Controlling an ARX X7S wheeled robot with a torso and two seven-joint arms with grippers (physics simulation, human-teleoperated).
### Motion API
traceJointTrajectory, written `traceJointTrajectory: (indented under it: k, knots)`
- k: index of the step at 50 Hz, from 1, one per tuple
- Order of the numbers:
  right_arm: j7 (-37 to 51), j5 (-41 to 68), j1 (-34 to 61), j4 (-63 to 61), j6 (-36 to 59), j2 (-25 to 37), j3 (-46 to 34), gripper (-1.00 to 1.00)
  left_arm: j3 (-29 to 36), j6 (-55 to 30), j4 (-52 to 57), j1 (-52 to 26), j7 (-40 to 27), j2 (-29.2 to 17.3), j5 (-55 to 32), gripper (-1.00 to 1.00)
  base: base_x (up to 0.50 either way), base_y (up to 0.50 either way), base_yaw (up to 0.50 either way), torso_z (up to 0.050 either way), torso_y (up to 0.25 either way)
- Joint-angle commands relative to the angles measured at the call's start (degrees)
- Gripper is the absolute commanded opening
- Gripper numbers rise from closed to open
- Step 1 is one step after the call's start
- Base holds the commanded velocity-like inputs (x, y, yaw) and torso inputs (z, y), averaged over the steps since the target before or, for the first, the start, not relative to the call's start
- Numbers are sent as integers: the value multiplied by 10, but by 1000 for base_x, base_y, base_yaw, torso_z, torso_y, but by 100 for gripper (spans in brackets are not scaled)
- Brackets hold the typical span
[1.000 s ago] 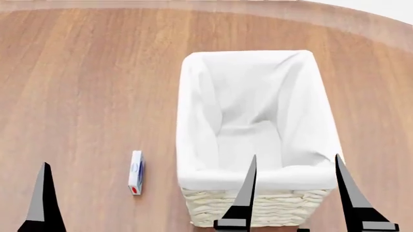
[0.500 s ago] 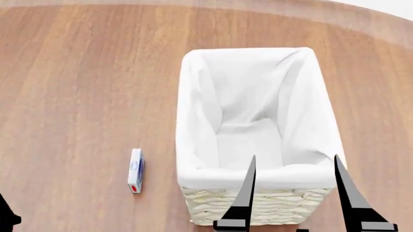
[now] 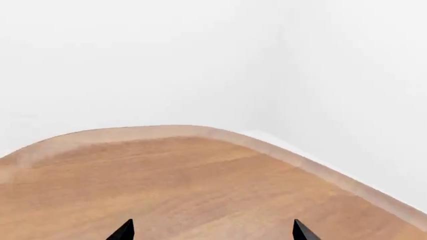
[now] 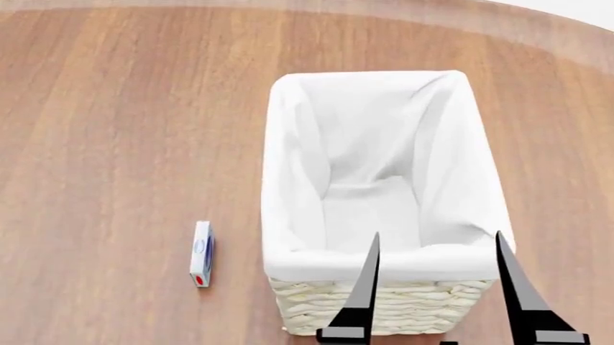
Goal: Pick up the ketchup, and put it in the basket.
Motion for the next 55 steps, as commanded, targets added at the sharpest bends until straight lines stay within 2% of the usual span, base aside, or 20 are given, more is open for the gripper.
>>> traceJointTrajectory:
  k: [1, 15, 22, 30, 46, 55]
  knots:
    - [4, 2, 1, -3, 2, 3, 1, 100, -96, -12, -2, 18, -75, 17, -21, 100, 0, 0, 0, 0, 0]
    - [6, 4, 4, 4, 0, 5, -4, 100, -161, -11, -9, 33, -102, 21, -56, 100, 0, 0, 0, 0, 0]
    - [8, 1, 3, 8, -3, 6, -10, 100, -197, -31, -24, 32, -137, 31, -92, 100, 0, 0, 0, 0, 0]
    - [10, 3, 3, 5, -1, 8, -10, 100, -211, -45, -31, 34, -152, 30, -112, 100, 0, 0, 0, 0, 0]
    - [14, 2, 4, -3, 4, 11, -16, 100, -218, -22, -82, 49, -107, 18, -118, 100, 0, 0, 0, 0, 0]
    - [17, 3, 4, -8, 6, 13, -18, 100, -223, -41, -106, 53, -109, 8, -132, 100, 0, 0, 0, 0, 0]
